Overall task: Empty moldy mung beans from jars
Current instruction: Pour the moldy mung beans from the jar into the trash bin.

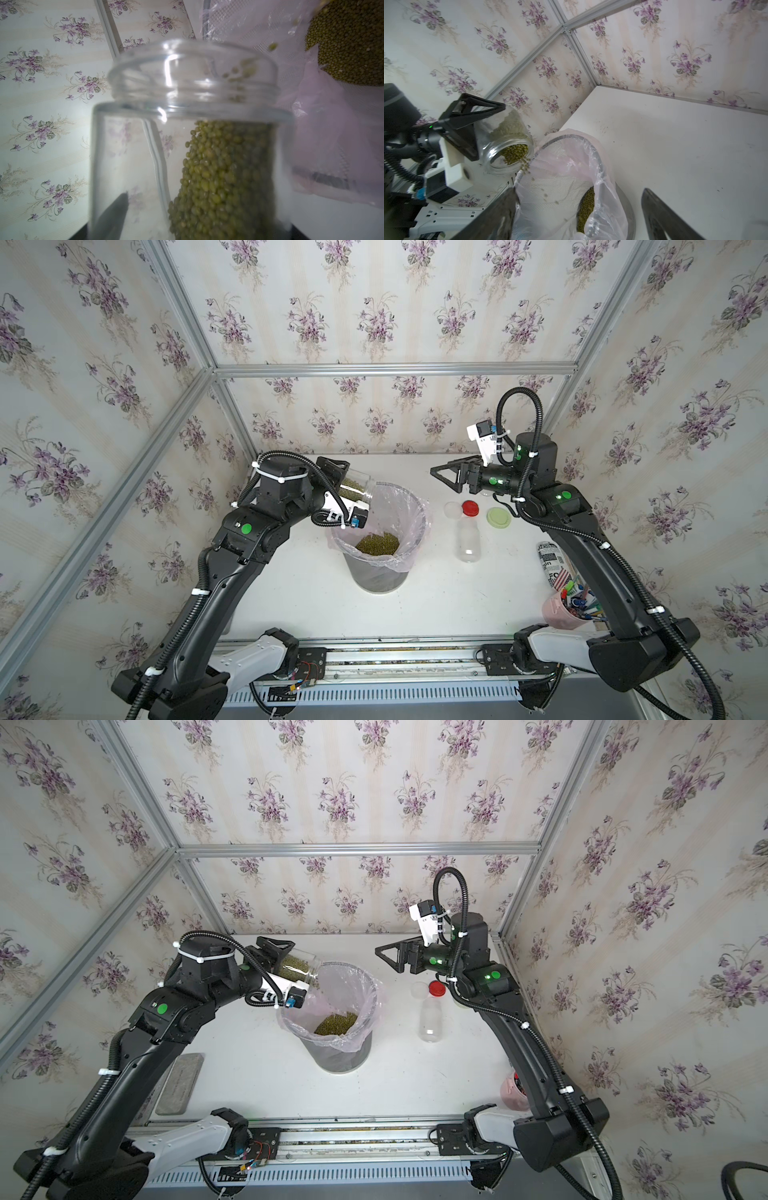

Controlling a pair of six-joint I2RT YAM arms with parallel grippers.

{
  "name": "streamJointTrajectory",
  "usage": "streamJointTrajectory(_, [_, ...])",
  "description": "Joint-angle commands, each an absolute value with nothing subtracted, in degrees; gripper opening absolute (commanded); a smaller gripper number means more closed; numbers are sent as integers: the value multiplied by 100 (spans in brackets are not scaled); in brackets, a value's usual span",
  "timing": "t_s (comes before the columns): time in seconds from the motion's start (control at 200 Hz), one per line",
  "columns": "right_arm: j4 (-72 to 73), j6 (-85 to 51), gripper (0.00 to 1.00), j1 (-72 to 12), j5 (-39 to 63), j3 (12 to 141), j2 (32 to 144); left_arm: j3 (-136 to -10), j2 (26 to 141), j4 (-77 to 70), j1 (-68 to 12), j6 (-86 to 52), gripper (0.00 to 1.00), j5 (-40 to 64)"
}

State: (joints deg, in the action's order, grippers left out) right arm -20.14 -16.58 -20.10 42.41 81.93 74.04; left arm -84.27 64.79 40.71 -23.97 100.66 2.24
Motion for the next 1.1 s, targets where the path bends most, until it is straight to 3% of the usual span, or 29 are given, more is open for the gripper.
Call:
streamJointTrajectory(0.0, [-1475, -1678, 91, -2121, 5079, 8371, 7537, -8532, 6512, 3895, -2442, 10781, 0, -91])
streamJointTrajectory(0.33, [-2221, -887, 91, -2771, 5262, 9329, 8225, -8664, 6565, 3990, -2892, 11155, 0, -641])
streamJointTrajectory(1.094, [-2286, -675, 91, -2936, 5106, 9108, 8244, -8477, 6696, 3968, -3435, 11601, 0, -1607])
